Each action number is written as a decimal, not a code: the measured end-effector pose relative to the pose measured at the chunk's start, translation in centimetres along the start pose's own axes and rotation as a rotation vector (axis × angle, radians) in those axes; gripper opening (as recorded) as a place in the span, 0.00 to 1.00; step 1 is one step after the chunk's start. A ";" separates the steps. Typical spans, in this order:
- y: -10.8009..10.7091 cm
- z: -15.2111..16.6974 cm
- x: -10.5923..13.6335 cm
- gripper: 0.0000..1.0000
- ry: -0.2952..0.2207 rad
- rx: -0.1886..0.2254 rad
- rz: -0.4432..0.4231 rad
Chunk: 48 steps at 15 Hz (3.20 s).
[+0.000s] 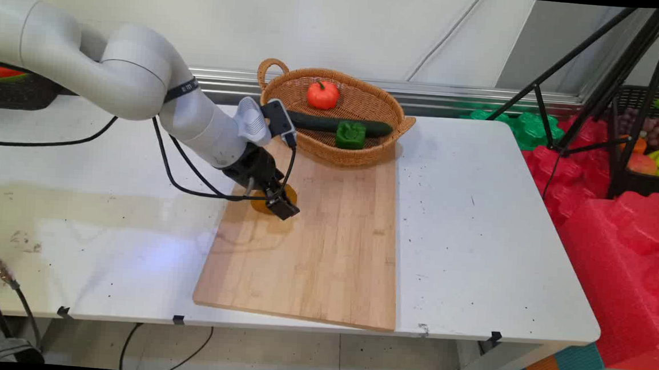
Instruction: Pick up the cucumber from the vegetable basket
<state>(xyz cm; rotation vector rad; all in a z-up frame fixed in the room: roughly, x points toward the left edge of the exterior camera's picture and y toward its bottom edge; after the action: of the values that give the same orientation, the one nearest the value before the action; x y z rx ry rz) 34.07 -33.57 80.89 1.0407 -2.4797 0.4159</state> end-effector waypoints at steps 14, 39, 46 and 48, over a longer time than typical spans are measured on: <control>-1.7 -8.4 0.9 1.00 0.186 0.003 0.103; -14.8 -0.2 12.7 1.00 0.033 0.152 0.048; -16.2 4.4 13.6 1.00 -0.061 0.099 0.091; -16.4 5.5 13.7 1.00 -0.082 0.086 0.098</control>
<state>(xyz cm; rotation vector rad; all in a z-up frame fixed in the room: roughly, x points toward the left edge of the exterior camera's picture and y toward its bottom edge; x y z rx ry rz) 35.89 -55.27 84.59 0.9898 -2.6143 0.5248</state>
